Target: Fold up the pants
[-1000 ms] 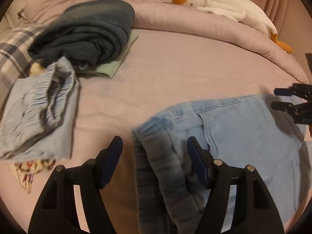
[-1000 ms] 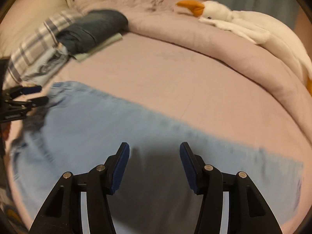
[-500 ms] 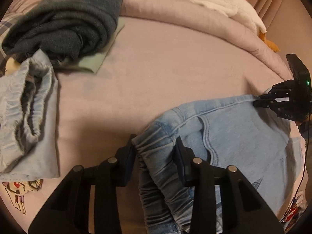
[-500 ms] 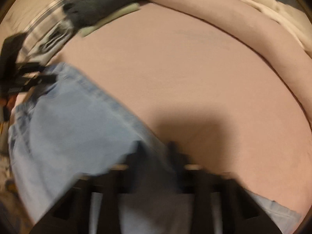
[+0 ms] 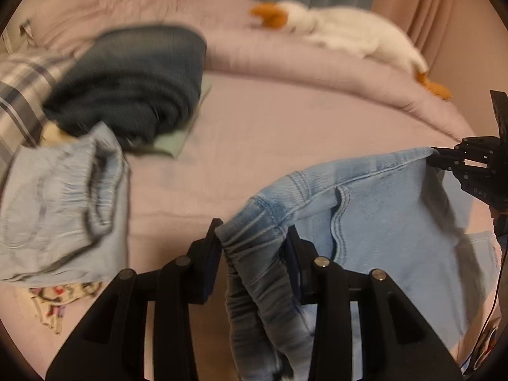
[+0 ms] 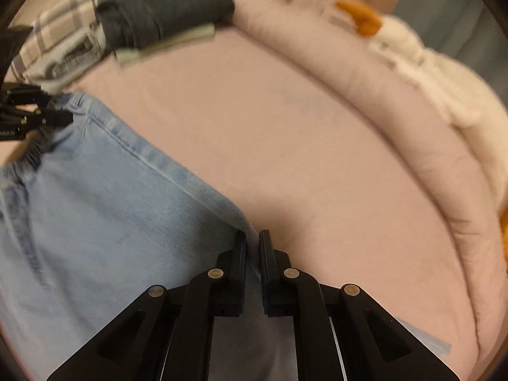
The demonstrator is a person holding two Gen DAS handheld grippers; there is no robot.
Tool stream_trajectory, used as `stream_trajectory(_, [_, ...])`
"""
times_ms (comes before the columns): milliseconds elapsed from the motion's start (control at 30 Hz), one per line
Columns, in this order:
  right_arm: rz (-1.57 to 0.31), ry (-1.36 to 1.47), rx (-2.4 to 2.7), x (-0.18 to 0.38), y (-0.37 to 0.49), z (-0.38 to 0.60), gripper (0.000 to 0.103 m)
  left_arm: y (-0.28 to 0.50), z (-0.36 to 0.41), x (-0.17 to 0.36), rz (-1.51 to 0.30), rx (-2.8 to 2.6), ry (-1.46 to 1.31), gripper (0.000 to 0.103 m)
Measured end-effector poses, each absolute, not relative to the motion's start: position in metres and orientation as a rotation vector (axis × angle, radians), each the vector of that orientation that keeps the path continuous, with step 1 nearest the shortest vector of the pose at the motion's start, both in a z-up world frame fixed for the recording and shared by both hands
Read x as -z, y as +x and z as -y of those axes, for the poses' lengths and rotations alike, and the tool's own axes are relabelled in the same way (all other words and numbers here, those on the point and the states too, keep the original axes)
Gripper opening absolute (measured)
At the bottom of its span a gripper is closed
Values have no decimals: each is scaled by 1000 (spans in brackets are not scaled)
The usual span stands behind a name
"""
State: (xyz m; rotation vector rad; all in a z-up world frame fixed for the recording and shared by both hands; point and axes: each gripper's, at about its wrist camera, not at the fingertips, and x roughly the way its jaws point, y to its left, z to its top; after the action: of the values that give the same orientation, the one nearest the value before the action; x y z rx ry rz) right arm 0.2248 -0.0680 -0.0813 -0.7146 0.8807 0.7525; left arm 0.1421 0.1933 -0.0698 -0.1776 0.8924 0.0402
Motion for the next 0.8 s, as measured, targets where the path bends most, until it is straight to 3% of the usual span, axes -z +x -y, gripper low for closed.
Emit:
stream_trajectory(200, [-702,-645,-736,14,144,99,7,71,-165,32,-780,16,-93,37])
stream_trajectory(400, [-628,-644,-761,-9,65,144,7,12,-148,62,-823,8,-106,41])
stream_trajectory(600, [-686,-694,-809,29,21,157,7,-38,-170,114,-930,-108,-370,37])
stream_trajectory(800, [-804,-712,-790,92,11,150,7,-66,-190,117,-790,-10,-765,37])
